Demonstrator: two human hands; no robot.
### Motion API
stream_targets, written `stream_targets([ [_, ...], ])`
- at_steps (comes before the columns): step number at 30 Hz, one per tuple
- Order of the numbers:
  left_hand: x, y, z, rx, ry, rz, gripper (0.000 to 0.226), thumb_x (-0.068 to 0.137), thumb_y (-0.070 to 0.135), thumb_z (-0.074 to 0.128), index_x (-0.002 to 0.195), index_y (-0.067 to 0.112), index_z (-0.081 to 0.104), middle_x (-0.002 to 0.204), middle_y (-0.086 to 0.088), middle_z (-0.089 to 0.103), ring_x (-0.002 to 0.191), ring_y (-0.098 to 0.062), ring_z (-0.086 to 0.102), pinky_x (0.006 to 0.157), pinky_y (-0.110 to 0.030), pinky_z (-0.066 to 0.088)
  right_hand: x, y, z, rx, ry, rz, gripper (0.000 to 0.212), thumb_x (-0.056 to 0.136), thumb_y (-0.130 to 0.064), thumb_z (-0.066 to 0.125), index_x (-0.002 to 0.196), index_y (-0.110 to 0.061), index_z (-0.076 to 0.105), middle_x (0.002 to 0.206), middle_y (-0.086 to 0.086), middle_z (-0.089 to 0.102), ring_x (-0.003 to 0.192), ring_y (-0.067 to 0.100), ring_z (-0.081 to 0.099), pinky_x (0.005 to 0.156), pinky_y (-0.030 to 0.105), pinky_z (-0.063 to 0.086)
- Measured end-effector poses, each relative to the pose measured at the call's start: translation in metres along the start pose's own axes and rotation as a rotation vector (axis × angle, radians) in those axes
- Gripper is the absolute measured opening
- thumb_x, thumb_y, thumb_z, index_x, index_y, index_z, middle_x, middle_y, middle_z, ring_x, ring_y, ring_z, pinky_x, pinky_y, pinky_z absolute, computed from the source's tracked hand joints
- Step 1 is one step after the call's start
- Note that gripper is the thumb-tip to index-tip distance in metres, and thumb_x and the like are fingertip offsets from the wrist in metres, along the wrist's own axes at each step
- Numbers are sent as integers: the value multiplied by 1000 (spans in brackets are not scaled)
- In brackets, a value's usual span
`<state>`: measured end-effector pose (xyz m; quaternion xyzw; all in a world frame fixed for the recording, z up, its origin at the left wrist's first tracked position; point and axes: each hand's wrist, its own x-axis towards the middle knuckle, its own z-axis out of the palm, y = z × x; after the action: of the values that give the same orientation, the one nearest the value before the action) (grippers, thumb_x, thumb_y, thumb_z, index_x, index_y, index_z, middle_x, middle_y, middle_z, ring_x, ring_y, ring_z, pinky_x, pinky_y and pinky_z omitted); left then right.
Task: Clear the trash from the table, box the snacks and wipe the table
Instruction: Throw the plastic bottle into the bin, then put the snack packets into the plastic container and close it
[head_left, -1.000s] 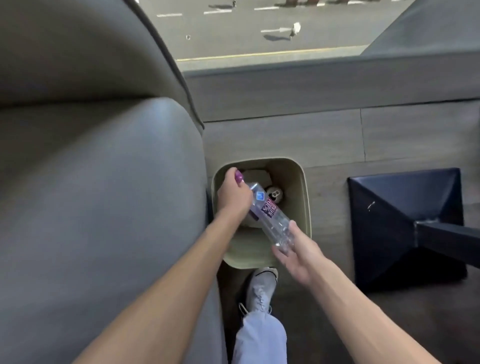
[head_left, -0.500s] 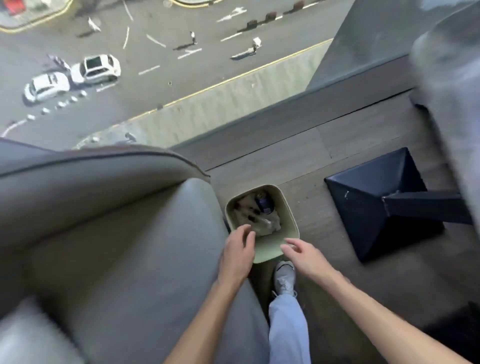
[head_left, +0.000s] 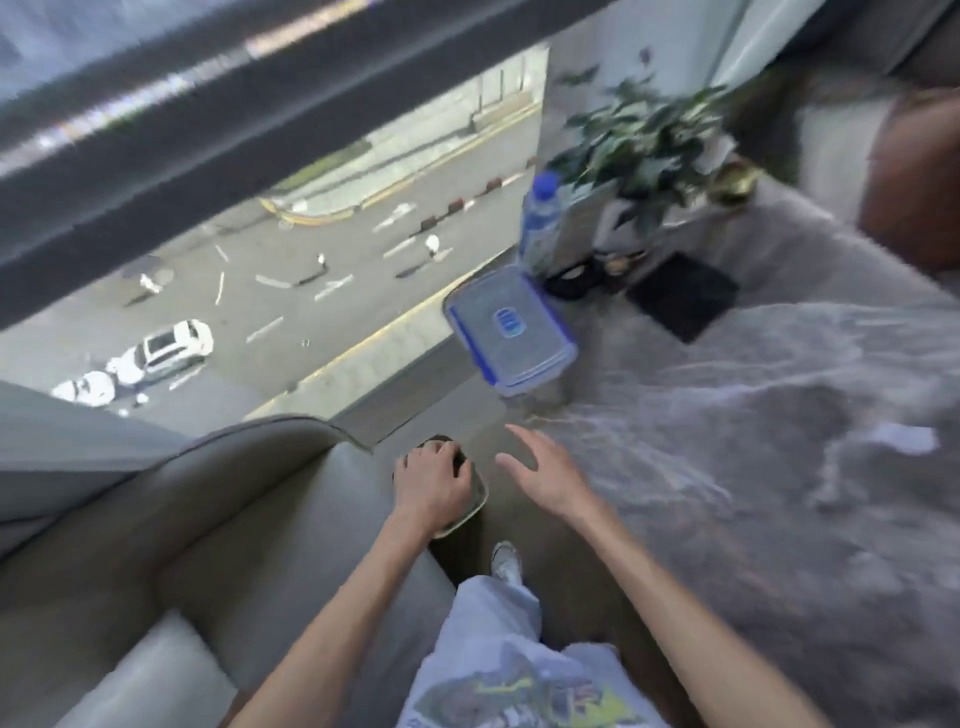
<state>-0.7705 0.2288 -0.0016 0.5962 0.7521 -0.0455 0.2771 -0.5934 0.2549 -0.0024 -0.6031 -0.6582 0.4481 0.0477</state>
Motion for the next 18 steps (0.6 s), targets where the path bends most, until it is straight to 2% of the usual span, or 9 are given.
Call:
stream_targets([
  [3, -26, 73, -10, 79, 14, 154, 43, 90, 42, 41, 126, 24, 56, 133, -6, 58, 121, -30, 53, 104, -42, 34, -59, 39, -49, -63, 150, 8, 59, 89, -56, 50, 142, -31, 42, 147, -4, 45, 135, 18, 42, 110, 34, 34],
  [5, -42, 126, -7, 136, 26, 291, 41, 90, 41, 40, 122, 24, 57, 130, -6, 59, 119, -31, 55, 102, -42, 37, -103, 75, -84, -86, 264, 52, 59, 89, -55, 52, 141, -30, 44, 147, -2, 46, 133, 20, 44, 110, 34, 34],
  [7, -54, 182, 2, 198, 25, 431, 40, 89, 43, 39, 119, 25, 57, 127, -5, 61, 116, -30, 56, 101, -40, 39, -148, 118, -119, -57, 392, 121, 58, 88, -52, 56, 139, -26, 48, 144, 1, 49, 130, 23, 49, 108, 35, 38],
  [10, -84, 265, 24, 287, -13, 622, 40, 91, 44, 41, 124, 26, 56, 131, -1, 59, 118, -28, 55, 102, -37, 35, -228, 184, -156, 31, 565, 291, 56, 89, -50, 57, 137, -22, 50, 142, 1, 51, 129, 23, 49, 108, 33, 36],
  [14, -131, 356, 65, 368, -67, 856, 42, 93, 45, 41, 128, 28, 54, 137, 0, 55, 122, -27, 53, 104, -36, 33, -340, 251, -169, 151, 750, 539, 57, 90, -49, 55, 139, -20, 49, 143, 3, 50, 132, 21, 46, 109, 30, 33],
  [18, -176, 414, 107, 435, -126, 1025, 41, 93, 45, 41, 127, 28, 55, 135, 0, 57, 122, -26, 54, 104, -36, 34, -425, 297, -153, 233, 851, 718, 60, 88, -56, 51, 135, -19, 52, 139, 3, 54, 129, 21, 49, 108, 32, 38],
])
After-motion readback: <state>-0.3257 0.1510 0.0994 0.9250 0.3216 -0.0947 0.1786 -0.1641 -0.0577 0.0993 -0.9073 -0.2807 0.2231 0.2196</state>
